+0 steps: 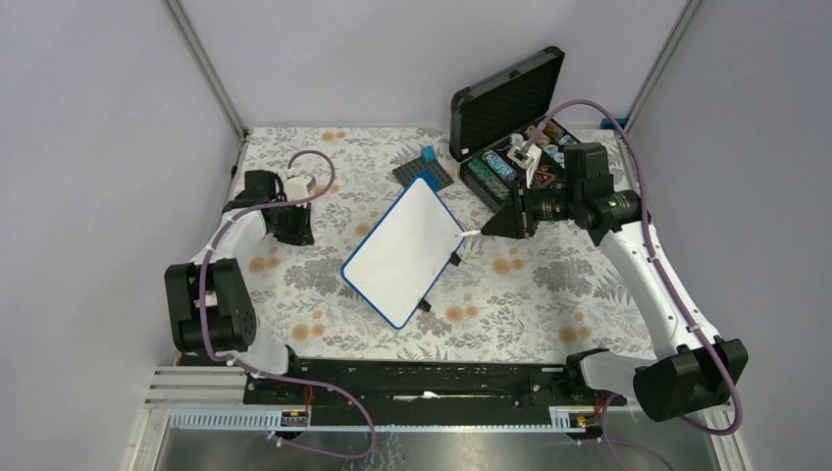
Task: Write a sentence on the whiteboard
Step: Place the pen cap at the center of the board.
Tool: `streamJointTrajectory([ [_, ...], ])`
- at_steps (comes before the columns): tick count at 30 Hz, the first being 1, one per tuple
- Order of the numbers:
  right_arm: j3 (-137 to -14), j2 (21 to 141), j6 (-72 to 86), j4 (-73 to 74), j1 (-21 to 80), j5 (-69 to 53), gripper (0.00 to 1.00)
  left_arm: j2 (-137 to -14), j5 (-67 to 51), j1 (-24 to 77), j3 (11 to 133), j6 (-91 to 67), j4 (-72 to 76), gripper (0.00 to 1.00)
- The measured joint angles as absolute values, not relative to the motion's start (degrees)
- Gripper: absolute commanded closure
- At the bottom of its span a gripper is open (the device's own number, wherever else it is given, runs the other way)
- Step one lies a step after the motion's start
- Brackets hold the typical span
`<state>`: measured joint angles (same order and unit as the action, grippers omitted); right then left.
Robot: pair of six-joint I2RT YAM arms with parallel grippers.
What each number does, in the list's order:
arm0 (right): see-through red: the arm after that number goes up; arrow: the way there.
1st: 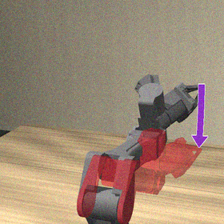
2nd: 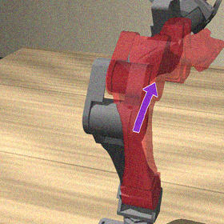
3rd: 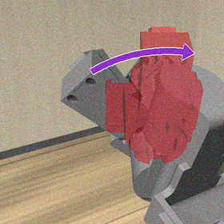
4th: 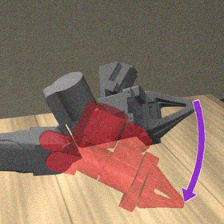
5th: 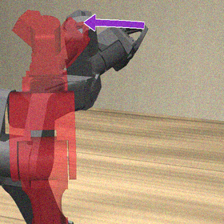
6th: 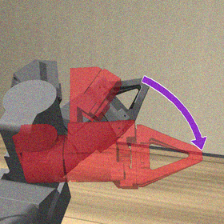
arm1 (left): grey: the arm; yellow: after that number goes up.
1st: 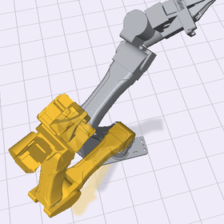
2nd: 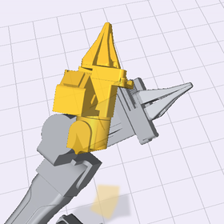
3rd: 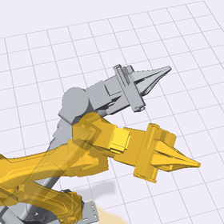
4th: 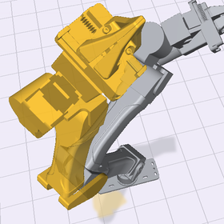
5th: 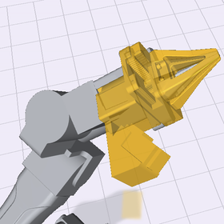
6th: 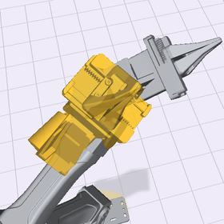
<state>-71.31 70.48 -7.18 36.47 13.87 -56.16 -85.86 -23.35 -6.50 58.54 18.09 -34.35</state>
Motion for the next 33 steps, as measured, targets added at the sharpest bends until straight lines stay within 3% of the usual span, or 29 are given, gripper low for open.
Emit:
streamJointTrajectory([
  [11,-69.87,70.46,-7.22,36.34,13.87,-56.18,1.0,-95.7,-15.73,-7.88,58.0,18.22,-25.1,0.89],
  [16,-69.87,70.46,-7.25,36.34,13.87,-56.18,1.0,-98.8,-15.51,-7.9,58.0,18.33,-24.16,0.76],
  [29,-69.87,70.46,-7.97,36.58,13.87,-56.18,1.0,-99.37,-15.59,-8.05,58.15,18.48,-23.42,0.67],
  [33,-69.87,70.46,-7.97,36.58,13.87,-56.18,1.0,-99.37,-15.97,-8.05,58.5,18.48,-24.03,0.6],
])
